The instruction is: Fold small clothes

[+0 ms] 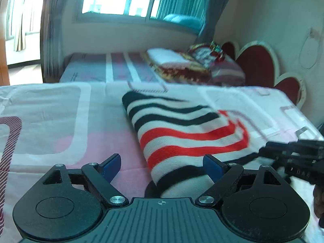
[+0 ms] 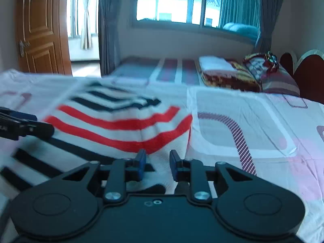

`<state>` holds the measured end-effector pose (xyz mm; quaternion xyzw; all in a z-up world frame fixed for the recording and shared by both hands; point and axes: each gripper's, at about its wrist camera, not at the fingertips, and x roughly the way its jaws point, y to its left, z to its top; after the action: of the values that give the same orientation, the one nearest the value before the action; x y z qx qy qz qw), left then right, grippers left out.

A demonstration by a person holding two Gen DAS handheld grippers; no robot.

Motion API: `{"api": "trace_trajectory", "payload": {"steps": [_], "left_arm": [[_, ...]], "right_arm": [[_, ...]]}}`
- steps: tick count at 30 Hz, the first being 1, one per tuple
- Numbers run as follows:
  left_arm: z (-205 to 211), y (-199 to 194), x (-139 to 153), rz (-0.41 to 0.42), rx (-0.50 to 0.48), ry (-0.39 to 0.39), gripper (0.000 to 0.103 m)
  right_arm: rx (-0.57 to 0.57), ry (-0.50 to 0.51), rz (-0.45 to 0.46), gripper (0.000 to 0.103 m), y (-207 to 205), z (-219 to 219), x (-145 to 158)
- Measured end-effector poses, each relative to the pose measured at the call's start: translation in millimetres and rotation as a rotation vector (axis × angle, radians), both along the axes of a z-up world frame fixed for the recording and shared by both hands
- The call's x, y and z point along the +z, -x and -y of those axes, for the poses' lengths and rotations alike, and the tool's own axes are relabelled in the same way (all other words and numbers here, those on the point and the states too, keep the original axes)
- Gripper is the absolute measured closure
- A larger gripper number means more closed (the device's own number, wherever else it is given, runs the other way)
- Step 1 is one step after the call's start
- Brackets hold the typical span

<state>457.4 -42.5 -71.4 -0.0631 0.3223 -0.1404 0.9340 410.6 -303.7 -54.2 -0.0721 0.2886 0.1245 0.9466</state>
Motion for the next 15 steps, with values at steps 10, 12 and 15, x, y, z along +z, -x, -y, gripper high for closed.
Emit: {"api": "trace_trajectory", "payload": {"steps": [10,12,15], "left_arm": [[3,32,-28,-0.068,-0.057,-0.045,0.015],[1,34,-30,-0.073,-0.051,-0.037,0.015],[0,43,-32,-0.072,-0.053,-0.042,0.015]], "right_arm": [[0.074,0.139,0.010,0.079,43,-9,-22],[0.071,0.161,0.031,0.079,47,-11,-29],[0.055,0.135,0.041,0.079,50,-7,-30]]}}
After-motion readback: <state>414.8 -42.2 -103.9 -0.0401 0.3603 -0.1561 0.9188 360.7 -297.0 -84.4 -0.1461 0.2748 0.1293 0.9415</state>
